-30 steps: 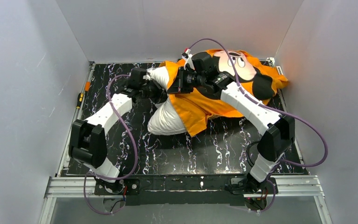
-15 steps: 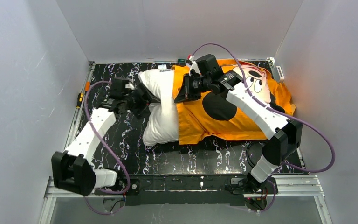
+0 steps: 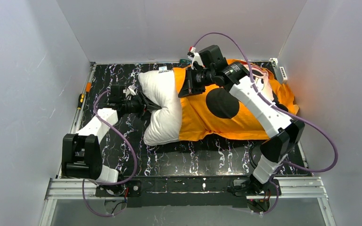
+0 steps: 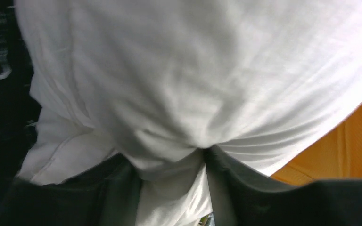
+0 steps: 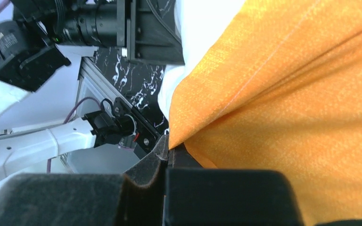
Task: Put the pillow into the pillowcase
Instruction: Stuff the pillow into the pillowcase.
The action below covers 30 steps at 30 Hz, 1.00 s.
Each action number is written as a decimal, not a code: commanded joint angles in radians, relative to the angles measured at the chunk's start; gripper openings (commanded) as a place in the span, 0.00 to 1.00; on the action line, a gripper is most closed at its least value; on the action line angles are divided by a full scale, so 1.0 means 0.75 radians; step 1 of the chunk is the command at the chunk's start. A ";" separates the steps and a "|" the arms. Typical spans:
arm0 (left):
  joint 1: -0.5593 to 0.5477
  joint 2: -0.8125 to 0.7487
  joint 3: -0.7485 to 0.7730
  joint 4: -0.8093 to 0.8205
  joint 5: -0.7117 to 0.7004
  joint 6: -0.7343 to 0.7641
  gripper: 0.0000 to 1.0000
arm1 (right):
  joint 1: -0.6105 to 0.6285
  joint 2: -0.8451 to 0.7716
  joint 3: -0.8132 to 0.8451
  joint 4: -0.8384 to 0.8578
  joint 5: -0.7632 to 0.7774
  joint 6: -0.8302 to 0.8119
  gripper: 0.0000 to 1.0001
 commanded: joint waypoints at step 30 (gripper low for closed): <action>-0.461 -0.288 -0.021 0.389 -0.093 -0.476 0.00 | 0.283 0.297 0.156 -0.212 0.536 -0.309 0.46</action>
